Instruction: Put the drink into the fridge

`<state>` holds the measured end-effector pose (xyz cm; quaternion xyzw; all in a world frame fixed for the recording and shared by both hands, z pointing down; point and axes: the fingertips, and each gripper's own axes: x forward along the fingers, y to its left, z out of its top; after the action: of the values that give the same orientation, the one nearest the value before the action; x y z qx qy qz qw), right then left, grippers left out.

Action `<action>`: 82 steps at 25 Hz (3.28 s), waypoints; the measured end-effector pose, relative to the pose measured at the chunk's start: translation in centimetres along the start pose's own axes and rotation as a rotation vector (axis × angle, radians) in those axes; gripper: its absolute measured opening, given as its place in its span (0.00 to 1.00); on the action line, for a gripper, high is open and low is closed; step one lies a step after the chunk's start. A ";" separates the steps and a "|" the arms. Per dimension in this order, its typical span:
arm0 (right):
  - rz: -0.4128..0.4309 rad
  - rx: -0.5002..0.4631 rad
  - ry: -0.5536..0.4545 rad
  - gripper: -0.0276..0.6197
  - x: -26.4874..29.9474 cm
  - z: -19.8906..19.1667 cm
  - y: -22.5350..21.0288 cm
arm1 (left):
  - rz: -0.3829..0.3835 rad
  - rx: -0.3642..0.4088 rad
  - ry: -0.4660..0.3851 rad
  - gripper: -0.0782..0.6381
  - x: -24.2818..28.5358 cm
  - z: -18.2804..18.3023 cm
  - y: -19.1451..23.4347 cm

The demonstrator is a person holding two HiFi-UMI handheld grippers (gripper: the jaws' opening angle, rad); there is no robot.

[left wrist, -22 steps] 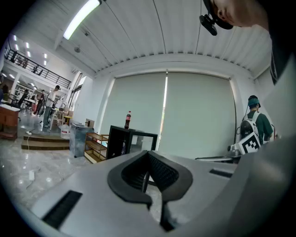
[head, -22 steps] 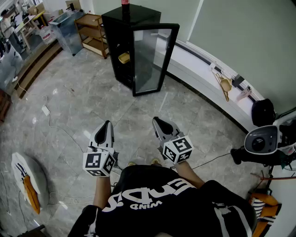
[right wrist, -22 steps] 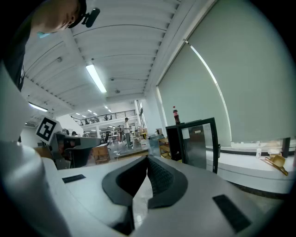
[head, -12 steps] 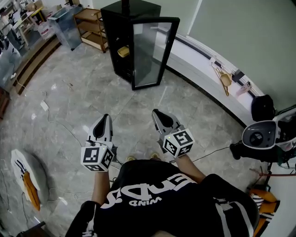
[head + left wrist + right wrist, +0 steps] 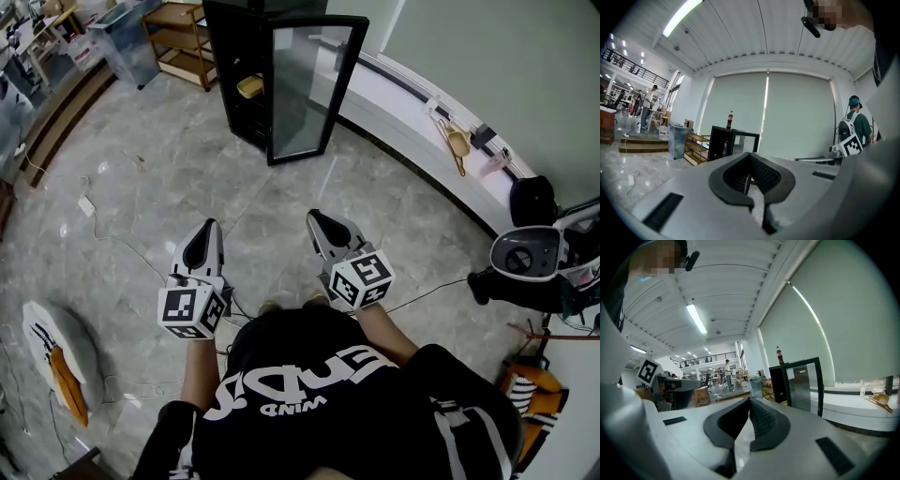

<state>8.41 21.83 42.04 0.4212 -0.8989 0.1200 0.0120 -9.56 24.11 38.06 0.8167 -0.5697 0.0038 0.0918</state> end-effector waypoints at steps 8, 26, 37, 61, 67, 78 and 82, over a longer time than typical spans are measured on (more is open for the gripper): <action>-0.075 0.002 -0.025 0.08 0.9 -0.8 0.0 | -0.054 0.005 0.001 0.12 0.1 -0.6 1.9; -0.061 -0.009 -0.032 0.08 8.8 -0.3 -2.7 | -0.081 -0.016 -0.023 0.12 6.4 -0.1 6.6; -0.062 0.012 -0.033 0.08 14.9 2.1 -8.2 | -0.107 -0.021 -0.021 0.12 14.9 2.3 8.7; -0.008 0.022 -0.058 0.08 28.4 10.0 -22.8 | -0.025 -0.012 -0.040 0.12 34.1 8.5 13.2; 0.003 0.036 -0.043 0.08 31.6 10.4 -23.5 | -0.033 -0.043 -0.035 0.12 36.7 8.4 15.3; -0.034 0.035 -0.048 0.08 37.6 12.3 -24.3 | -0.113 -0.036 -0.041 0.12 42.1 10.8 19.7; -0.070 0.041 -0.057 0.08 39.7 12.6 -24.5 | -0.154 -0.032 -0.026 0.12 43.9 11.3 21.6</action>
<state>2.48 -26.07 39.74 0.4556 -0.8810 0.1259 -0.0180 -15.34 -25.63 34.97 0.8567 -0.5061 -0.0232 0.0973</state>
